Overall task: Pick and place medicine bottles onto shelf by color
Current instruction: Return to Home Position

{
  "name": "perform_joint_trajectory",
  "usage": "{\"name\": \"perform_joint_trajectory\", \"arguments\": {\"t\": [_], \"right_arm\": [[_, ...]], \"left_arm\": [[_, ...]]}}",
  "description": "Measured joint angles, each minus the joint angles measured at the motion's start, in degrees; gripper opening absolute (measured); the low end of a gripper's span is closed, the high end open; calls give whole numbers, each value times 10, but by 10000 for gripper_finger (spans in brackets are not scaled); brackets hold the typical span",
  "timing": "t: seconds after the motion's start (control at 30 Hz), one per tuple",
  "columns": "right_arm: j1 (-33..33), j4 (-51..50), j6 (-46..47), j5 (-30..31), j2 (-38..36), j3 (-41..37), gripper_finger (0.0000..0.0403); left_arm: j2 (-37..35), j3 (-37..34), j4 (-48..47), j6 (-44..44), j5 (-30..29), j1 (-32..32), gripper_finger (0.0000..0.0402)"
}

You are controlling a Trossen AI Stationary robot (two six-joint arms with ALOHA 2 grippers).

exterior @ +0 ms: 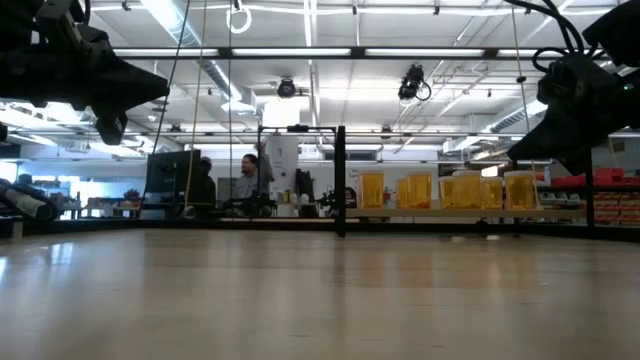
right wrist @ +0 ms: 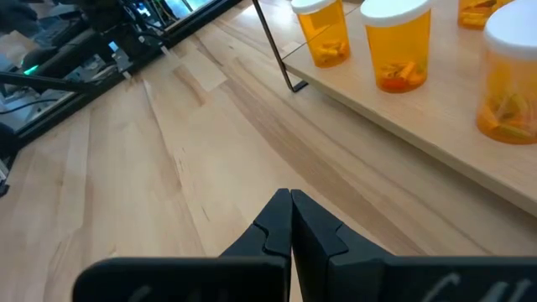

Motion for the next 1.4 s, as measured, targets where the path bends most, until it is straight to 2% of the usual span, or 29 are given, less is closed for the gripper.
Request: {"name": "perform_joint_trajectory", "arguments": {"t": [1.4], "right_arm": [[0, -1, 0, 0, 0, 0, 8]], "left_arm": [[0, 0, 4, 0, 0, 0, 59]]}}
